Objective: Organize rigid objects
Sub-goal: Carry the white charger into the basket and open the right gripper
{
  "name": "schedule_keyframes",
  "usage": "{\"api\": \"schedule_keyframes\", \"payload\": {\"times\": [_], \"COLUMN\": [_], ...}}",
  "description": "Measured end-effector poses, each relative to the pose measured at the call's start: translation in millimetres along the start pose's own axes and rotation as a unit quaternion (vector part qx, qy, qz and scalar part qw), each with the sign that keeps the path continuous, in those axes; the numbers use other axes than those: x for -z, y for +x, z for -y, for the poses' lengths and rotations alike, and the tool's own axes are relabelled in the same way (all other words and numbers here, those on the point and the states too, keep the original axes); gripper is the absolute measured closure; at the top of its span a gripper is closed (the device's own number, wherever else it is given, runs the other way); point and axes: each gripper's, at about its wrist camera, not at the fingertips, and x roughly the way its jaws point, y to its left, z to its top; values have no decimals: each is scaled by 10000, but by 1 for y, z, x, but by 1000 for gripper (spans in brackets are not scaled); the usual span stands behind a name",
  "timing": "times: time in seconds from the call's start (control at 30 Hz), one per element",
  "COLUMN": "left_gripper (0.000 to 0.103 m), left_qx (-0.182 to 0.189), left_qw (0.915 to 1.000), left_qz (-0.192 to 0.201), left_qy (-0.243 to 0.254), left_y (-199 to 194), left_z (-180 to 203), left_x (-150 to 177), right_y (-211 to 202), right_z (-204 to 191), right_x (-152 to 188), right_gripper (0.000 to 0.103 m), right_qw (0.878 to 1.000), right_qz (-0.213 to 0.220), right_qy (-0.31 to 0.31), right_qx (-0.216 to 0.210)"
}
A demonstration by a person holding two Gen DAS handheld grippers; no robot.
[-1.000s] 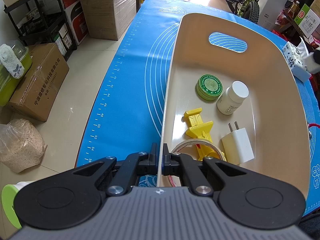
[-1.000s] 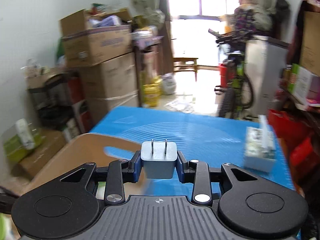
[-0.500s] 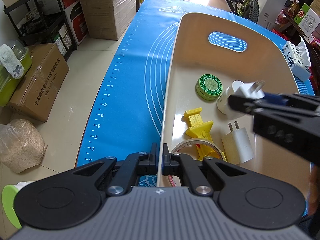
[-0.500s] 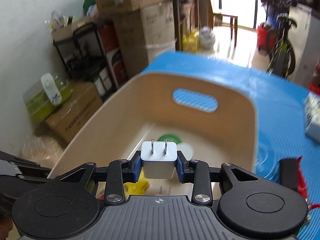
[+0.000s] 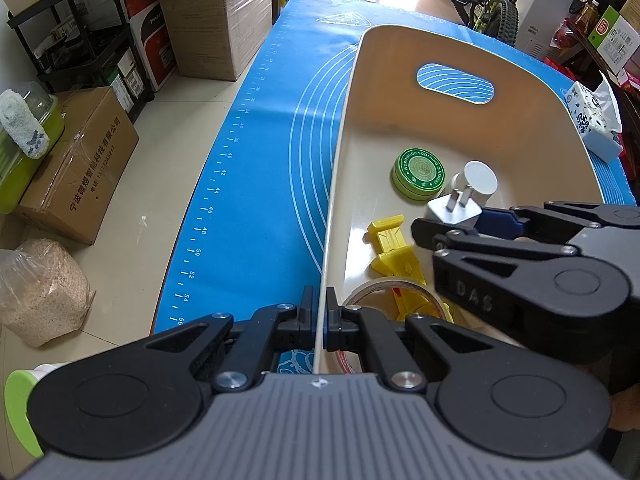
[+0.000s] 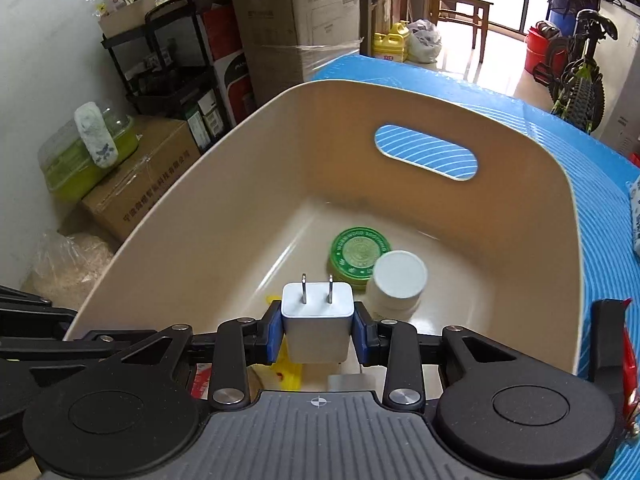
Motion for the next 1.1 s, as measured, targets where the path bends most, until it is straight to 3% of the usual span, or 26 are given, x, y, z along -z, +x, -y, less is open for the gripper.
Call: {"api": "schedule_keyframes", "payload": {"times": [0.17,0.4,0.57,0.77,1.1], "left_gripper": [99,99,99,99,99], "left_qx": [1,-4,-27,-23,-23], "left_qw": [10000,10000,10000,10000,10000], "left_qz": [1,3,-15,-12,-12], "left_qy": [1,14,13,9,10], "left_y": [0,0,2,2,1], "left_z": [0,0,0,0,0], "left_x": [-1,-1,-2,-2,-2], "right_y": [3,20,15,0,-47], "right_z": [-7,8,11,20,35], "right_x": [0,-3,-1,0,0], "right_gripper": [61,60,39,25,22], "right_qw": [10000,9982,9985,9967,9957], "right_qz": [-54,-449,-317,-171,344], "right_qy": [-80,395,446,743,760], "right_qx": [-16,-100,-90,-269,-405]}}
